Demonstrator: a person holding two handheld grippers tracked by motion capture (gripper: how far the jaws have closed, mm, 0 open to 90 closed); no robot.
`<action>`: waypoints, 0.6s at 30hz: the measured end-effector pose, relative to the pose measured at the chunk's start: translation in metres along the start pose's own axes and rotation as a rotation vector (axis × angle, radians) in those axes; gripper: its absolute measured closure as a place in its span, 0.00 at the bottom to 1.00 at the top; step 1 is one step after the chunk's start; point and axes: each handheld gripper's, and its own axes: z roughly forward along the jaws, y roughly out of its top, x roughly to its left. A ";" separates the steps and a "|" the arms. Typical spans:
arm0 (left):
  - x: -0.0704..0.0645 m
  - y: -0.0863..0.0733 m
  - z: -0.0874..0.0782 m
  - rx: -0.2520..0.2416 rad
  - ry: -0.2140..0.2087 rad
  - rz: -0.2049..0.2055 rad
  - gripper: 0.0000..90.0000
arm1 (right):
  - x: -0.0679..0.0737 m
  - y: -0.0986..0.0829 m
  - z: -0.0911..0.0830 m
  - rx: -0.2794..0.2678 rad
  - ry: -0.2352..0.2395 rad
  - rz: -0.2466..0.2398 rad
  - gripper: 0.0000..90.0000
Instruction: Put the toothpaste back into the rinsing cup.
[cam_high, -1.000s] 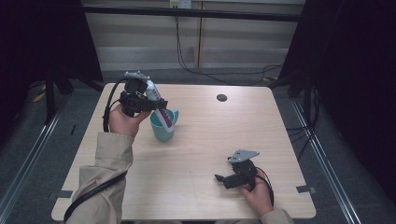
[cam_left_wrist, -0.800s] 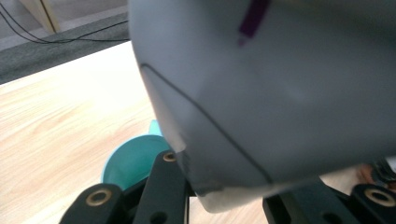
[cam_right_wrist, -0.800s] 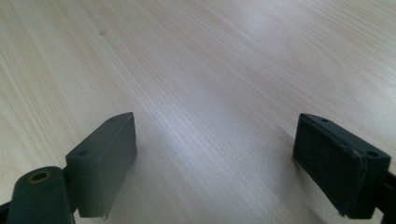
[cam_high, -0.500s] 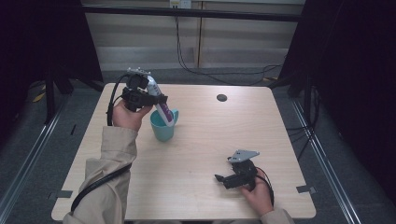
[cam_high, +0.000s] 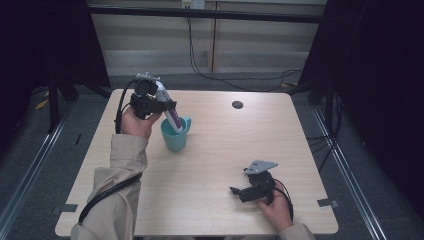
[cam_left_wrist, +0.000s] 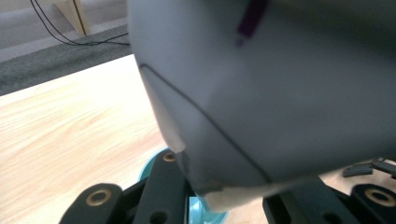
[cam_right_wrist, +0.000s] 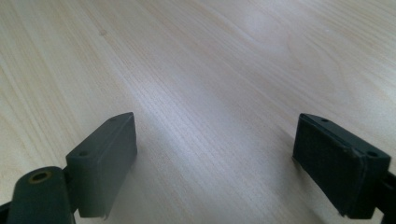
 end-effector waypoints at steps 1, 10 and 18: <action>0.000 0.000 0.000 0.000 0.000 0.000 0.85 | 0.000 0.000 0.000 0.000 0.000 0.000 0.14; 0.000 -0.016 0.015 0.023 0.046 0.000 0.85 | 0.000 0.000 0.000 0.000 0.000 0.001 0.14; 0.000 -0.028 0.028 0.049 0.078 0.013 0.85 | 0.000 0.000 0.000 0.002 0.001 0.003 0.14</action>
